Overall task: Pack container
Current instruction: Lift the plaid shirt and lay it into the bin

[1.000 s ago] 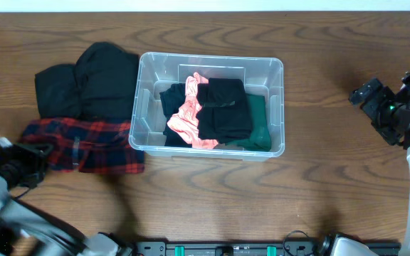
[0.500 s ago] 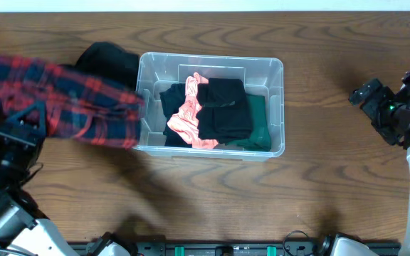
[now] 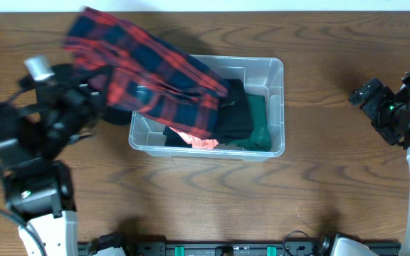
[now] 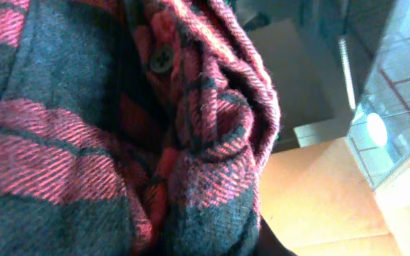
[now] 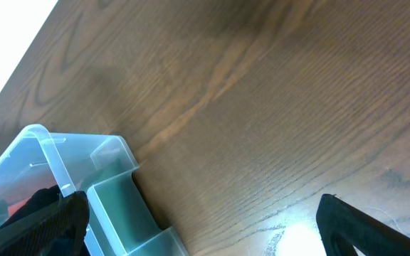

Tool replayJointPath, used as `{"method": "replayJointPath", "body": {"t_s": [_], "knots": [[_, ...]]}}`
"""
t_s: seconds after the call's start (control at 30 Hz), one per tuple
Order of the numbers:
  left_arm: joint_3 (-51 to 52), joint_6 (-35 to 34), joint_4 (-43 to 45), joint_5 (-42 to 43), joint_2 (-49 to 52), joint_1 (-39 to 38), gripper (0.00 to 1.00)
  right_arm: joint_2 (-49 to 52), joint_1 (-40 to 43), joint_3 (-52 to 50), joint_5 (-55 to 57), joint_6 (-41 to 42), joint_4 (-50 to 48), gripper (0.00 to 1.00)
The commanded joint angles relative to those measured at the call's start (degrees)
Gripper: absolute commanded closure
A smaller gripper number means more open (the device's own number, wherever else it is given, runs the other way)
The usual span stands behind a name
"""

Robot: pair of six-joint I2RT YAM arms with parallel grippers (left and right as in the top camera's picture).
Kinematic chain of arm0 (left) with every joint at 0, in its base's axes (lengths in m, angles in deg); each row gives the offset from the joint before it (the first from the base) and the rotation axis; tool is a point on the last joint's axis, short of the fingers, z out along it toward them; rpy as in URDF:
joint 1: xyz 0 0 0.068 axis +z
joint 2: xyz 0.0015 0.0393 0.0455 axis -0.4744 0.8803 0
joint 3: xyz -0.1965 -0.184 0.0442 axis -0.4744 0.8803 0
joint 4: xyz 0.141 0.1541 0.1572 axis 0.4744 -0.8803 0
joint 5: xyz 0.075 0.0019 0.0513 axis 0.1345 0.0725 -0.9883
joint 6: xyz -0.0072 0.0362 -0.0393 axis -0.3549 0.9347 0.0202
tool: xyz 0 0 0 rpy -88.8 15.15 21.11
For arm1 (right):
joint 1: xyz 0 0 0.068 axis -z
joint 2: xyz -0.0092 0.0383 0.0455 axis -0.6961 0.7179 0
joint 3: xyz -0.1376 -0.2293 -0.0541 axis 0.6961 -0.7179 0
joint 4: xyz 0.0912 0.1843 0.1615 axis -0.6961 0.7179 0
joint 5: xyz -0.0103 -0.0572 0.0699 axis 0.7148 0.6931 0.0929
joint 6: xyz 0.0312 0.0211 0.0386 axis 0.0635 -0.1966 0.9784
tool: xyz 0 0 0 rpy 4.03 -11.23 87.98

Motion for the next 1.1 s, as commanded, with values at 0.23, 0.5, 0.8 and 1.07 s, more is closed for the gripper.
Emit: {"method": "replayJointPath", "body": {"t_s": [0.23, 0.5, 0.8, 1.07], "knots": [[-0.9, -0.7, 8.3, -37.3, 12.0, -31.5, 0.94, 0.1, 0.5, 0.1, -0.3, -0.5, 0.1, 0.01], [-0.9, -1.4, 11.7, -40.8, 22.9, -37.4, 0.94, 0.1, 0.5, 0.1, -0.3, -0.5, 0.1, 0.01], [-0.9, 2.3, 5.1, -41.3, 24.1, -37.5, 0.94, 0.1, 0.5, 0.1, -0.3, -0.5, 0.1, 0.01], [-0.9, 7.0, -10.7, -46.1, 19.9, -37.4, 0.53, 0.1, 0.5, 0.1, -0.3, -0.5, 0.1, 0.01]]}}
